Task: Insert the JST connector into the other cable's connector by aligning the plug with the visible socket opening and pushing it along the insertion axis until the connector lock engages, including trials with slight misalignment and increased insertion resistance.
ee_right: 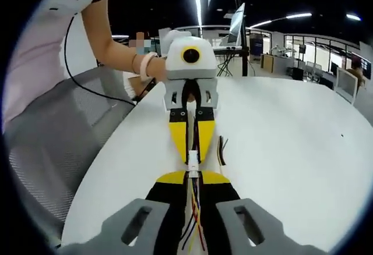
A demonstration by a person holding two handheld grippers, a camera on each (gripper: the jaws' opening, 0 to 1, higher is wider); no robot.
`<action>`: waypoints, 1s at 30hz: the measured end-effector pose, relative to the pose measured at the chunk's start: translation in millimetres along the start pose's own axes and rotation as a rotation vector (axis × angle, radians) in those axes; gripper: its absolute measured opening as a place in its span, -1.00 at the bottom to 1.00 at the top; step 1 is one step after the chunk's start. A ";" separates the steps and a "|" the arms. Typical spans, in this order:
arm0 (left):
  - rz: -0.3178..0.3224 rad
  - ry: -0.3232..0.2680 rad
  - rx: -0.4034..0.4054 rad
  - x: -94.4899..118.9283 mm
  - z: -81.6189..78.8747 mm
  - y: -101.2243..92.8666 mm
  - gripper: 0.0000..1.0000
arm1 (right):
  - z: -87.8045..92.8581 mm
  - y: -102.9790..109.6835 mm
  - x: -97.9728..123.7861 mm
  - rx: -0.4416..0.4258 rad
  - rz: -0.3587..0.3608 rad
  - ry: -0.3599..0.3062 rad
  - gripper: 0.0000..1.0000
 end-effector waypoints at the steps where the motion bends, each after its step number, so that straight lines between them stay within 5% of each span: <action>1: -0.001 0.002 0.002 -2.0 1.2 0.9 -1.00 | 1.8 -0.9 -0.6 0.003 0.004 0.006 -0.91; 24: -0.036 0.123 0.019 -8.1 22.1 2.4 -0.97 | 14.8 -0.7 -15.8 -0.049 0.035 0.042 -0.90; 30: -0.111 0.159 0.053 -5.8 20.8 7.3 -0.90 | 11.7 0.3 -16.0 -0.062 0.057 0.051 -0.76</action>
Point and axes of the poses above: the point that each gripper's makers call its tool centre point, and the gripper's own axes: x roughly backward along the fingers, y roughly to its left, z roughly out of its underside, the point moved 7 cm from there along x, roughly backward along the fingers, and after that the axes turned 13 degrees about y, right-handed, at the moved point
